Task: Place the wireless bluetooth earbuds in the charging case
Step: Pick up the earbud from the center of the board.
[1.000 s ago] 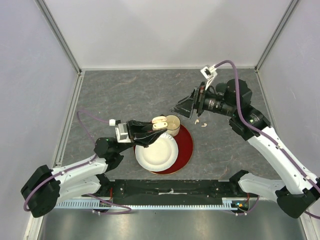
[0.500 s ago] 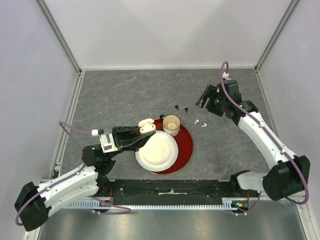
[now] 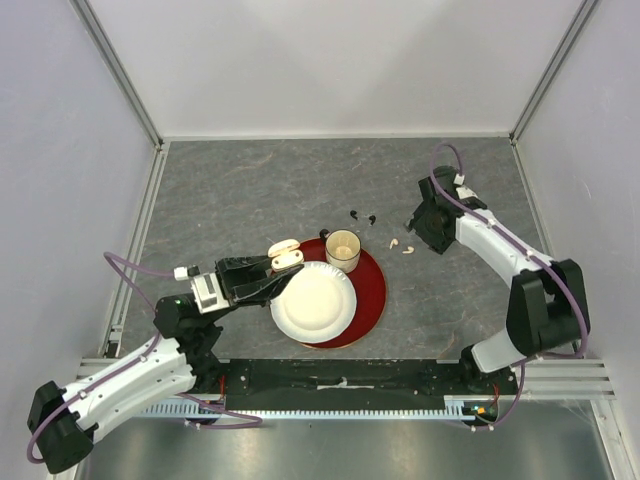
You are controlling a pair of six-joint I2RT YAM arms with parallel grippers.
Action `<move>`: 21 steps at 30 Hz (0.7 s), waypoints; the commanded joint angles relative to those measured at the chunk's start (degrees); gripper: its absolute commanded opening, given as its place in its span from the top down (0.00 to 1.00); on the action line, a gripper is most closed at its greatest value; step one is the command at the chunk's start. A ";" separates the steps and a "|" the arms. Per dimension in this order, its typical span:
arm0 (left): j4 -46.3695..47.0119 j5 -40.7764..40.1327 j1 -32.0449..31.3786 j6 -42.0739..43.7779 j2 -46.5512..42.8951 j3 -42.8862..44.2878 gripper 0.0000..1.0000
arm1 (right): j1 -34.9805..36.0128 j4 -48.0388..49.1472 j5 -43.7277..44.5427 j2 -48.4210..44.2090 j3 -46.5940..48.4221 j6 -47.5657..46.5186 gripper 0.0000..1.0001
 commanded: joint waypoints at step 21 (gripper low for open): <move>-3.41 -1.68 -0.26 4.10 -3.80 -0.78 0.98 | -1.02 1.90 -0.55 13.62 2.89 8.56 0.38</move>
